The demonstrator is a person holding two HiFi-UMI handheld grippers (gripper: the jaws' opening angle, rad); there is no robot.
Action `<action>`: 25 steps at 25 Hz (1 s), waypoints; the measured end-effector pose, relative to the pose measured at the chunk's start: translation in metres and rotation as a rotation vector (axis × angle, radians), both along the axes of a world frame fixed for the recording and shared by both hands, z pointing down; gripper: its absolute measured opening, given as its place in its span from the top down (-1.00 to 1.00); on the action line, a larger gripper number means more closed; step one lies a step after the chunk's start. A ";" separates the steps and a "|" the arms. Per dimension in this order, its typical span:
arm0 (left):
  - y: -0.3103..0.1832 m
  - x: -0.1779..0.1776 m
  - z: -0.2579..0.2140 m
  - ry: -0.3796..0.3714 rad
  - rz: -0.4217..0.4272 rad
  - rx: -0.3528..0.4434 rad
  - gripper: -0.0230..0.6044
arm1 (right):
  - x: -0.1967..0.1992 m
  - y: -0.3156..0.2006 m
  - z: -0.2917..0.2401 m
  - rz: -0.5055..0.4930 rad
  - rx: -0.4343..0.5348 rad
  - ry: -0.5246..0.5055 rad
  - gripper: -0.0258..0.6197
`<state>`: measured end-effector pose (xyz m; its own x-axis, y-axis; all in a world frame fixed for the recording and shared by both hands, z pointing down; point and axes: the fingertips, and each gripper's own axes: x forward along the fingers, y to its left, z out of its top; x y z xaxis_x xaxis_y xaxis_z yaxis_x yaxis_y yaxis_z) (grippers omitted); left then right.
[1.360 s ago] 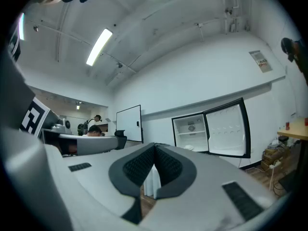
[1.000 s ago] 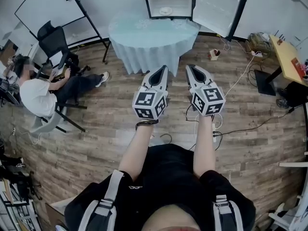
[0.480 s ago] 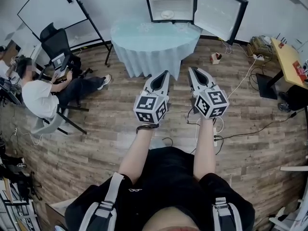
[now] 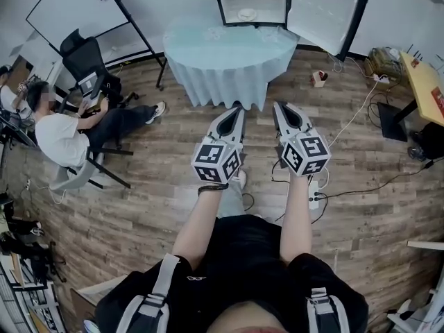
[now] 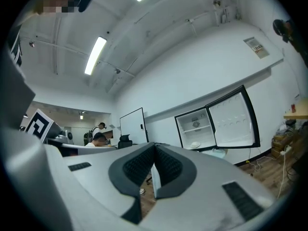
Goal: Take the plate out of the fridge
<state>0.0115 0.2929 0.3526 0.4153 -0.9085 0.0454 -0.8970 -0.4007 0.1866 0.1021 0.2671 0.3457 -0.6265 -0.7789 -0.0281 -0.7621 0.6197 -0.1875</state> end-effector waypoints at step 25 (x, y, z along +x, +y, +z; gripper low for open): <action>-0.103 -0.007 0.043 -0.023 0.109 -0.125 0.91 | -0.008 -0.097 0.049 0.089 -0.140 -0.057 0.90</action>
<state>0.0046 0.1902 0.3954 0.5085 -0.8451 0.1654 -0.8541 -0.4706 0.2212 0.0940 0.1705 0.3947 -0.5553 -0.8301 0.0508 -0.7984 0.5150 -0.3120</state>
